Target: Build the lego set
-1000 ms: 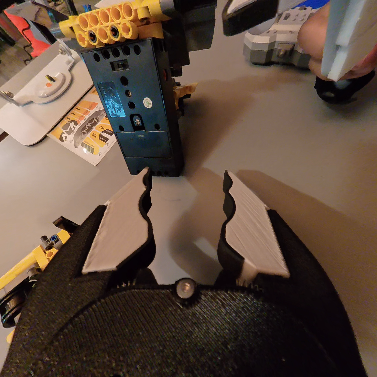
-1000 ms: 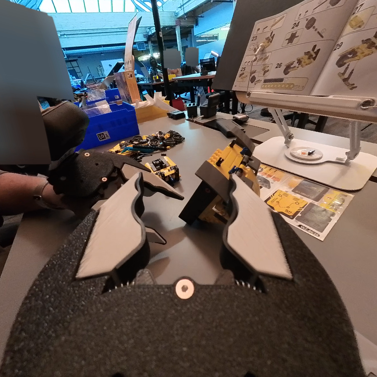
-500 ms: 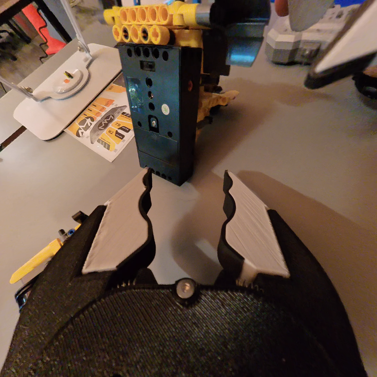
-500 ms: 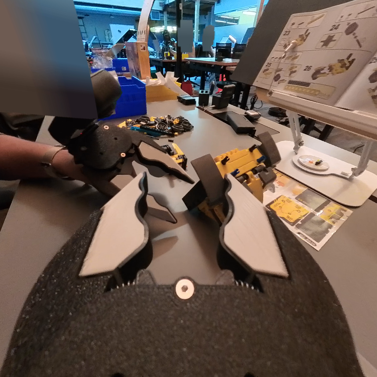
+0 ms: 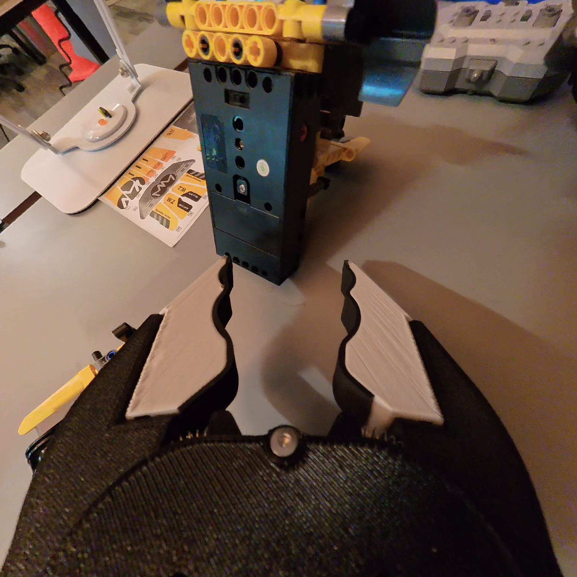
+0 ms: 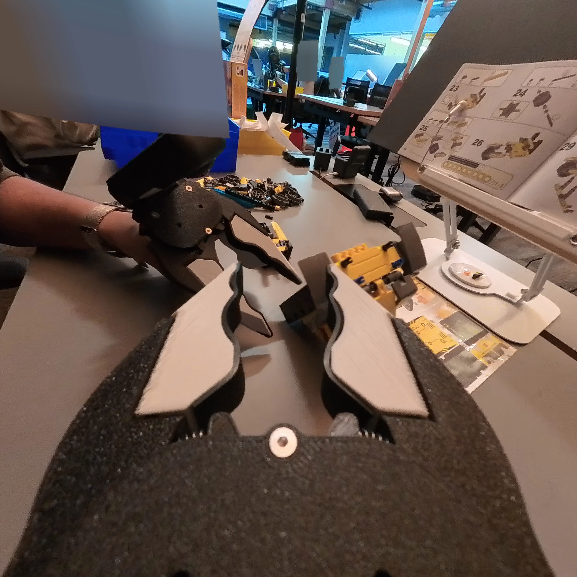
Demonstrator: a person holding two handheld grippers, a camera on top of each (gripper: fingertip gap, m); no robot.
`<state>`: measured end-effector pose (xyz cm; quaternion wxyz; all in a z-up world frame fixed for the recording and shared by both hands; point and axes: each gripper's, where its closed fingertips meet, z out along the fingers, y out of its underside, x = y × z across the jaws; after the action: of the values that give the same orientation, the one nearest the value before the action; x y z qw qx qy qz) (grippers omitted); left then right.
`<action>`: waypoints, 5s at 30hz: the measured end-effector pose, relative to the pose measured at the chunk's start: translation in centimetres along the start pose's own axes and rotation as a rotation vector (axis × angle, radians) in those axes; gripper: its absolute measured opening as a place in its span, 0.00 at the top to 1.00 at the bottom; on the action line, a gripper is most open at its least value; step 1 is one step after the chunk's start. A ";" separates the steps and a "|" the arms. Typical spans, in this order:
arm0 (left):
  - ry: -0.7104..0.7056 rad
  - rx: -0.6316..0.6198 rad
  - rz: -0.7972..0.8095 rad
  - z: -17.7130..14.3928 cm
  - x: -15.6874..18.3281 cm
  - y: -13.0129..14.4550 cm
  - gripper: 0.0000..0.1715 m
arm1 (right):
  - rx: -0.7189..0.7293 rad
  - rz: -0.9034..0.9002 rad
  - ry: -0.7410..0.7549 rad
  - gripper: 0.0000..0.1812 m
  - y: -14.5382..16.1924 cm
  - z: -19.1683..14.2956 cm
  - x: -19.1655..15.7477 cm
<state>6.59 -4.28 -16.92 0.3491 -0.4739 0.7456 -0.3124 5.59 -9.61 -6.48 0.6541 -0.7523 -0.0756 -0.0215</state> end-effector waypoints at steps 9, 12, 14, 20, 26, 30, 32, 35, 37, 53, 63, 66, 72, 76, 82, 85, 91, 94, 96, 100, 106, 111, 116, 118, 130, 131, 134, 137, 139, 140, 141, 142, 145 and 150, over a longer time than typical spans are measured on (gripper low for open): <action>0.003 0.003 -0.006 0.0 0.0 0.0 0.62 | 0.040 -0.053 -0.015 0.73 -0.8 0.1 -1.0; 0.005 0.003 -0.010 0.0 0.0 -0.1 0.62 | 0.143 -0.128 0.068 0.80 -2.7 -0.7 -0.4; 0.008 0.003 -0.014 0.0 -0.1 0.0 0.62 | 0.226 -0.160 0.123 0.83 -4.1 -1.6 0.0; 0.016 -0.002 -0.030 0.0 -0.1 0.0 0.62 | 0.298 -0.161 0.084 1.00 -5.0 -1.8 -1.2; 0.043 0.020 -0.075 -0.1 -0.4 -0.3 0.69 | 0.130 -0.095 0.005 1.00 -1.8 1.3 -2.4; 0.083 0.022 -0.114 -0.2 -0.4 -0.3 0.73 | -0.051 -0.055 -0.091 1.00 1.7 3.4 -4.0; 0.094 0.022 -0.128 -0.2 -0.4 -0.3 0.73 | -0.089 -0.037 -0.134 1.00 2.6 4.1 -5.0; 0.097 0.020 -0.135 -0.2 -0.4 -0.3 0.77 | -0.107 -0.023 -0.143 1.00 3.4 4.9 -5.6; 0.103 0.013 -0.140 -0.1 -0.4 -0.2 0.75 | -0.102 -0.011 -0.143 1.00 3.3 4.9 -5.5; 0.111 -0.027 -0.097 0.3 0.2 0.3 0.72 | -0.075 0.070 -0.128 0.97 3.0 4.5 -4.5; 0.150 -0.032 -0.136 0.3 0.3 0.3 0.69 | -0.014 0.083 -0.143 0.89 2.0 3.9 -4.5; 0.148 -0.030 -0.147 0.3 0.1 0.3 0.68 | 0.185 0.009 -0.127 0.88 -1.1 2.3 -4.7; 0.141 -0.043 -0.126 0.4 0.3 0.4 0.68 | 0.507 -0.006 0.269 0.85 -6.3 -3.8 2.9; 0.126 -0.048 -0.101 0.5 0.4 0.5 0.67 | 0.432 0.209 0.548 0.76 -4.1 -6.6 9.6; 0.112 -0.048 -0.097 0.5 0.3 0.5 0.67 | -0.353 0.418 0.636 0.60 8.4 -4.1 11.2; 0.121 -0.052 -0.103 0.5 0.3 0.6 0.67 | -0.484 0.379 0.541 0.60 10.4 -2.5 9.1; 0.132 -0.055 -0.124 0.6 0.2 0.6 0.66 | -0.513 0.206 0.485 0.65 10.0 -1.6 7.9; 0.132 -0.055 -0.129 0.6 0.2 0.6 0.66 | -0.512 0.130 0.456 0.68 9.5 -1.3 7.4; 0.133 -0.058 -0.126 0.6 0.2 0.6 0.66 | -0.513 0.059 0.447 0.69 9.1 -1.3 7.2; 0.124 -0.062 -0.106 0.6 0.3 0.7 0.65 | -0.524 -0.106 0.454 0.71 8.7 -1.2 7.0; 0.117 -0.066 -0.090 0.7 0.4 0.7 0.64 | -0.537 -0.241 0.457 0.72 8.4 -1.3 6.7; 0.119 -0.070 -0.081 0.7 0.4 0.9 0.64 | -0.556 -0.260 0.460 0.76 8.8 -1.6 6.8; 0.105 -0.076 -0.060 0.7 0.5 0.9 0.63 | -0.609 -0.068 0.517 0.84 10.2 -1.8 7.4; 0.104 -0.075 -0.058 0.7 0.5 0.9 0.63 | -0.564 0.089 0.483 0.80 10.3 -1.9 7.5; 0.141 0.183 -0.210 -0.1 -2.1 -3.7 0.48 | -0.353 0.480 0.396 0.74 9.1 -1.7 8.1; 0.193 0.184 -0.219 0.0 -1.6 -4.4 0.43 | -0.353 0.493 0.388 0.74 9.3 -1.6 8.0; 0.251 0.174 -0.172 0.8 -0.9 -6.0 0.36 | -0.343 0.528 0.351 0.73 9.3 -1.4 7.6; 0.209 0.179 -0.102 2.3 -1.6 -7.3 0.37 | -0.319 0.540 0.340 0.72 8.9 -1.5 7.5; 0.181 0.167 -0.056 3.5 -1.7 -7.4 0.37 | -0.304 0.549 0.348 0.72 8.8 -1.7 7.8; 0.168 0.162 -0.042 3.9 -1.7 -7.4 0.41 | -0.298 0.559 0.350 0.72 8.8 -1.7 7.9; 0.171 0.157 -0.031 4.2 -1.3 -7.2 0.45 | -0.291 0.571 0.346 0.72 8.8 -1.8 8.0; 0.186 0.155 -0.027 4.4 -0.9 -7.0 0.53 | -0.283 0.582 0.340 0.71 8.8 -1.7 8.0; 0.172 0.179 -0.051 4.1 -0.8 -7.0 0.55 | -0.267 0.590 0.328 0.69 8.7 -1.7 8.1; 0.183 0.281 -0.266 2.2 -2.4 -6.6 0.57 | -0.219 0.595 0.353 0.68 8.0 -2.1 8.8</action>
<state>12.29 -4.70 -12.38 0.2983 -0.4845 0.6540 -0.4986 15.54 -12.00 -12.87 0.5501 -0.7917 0.2638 0.0322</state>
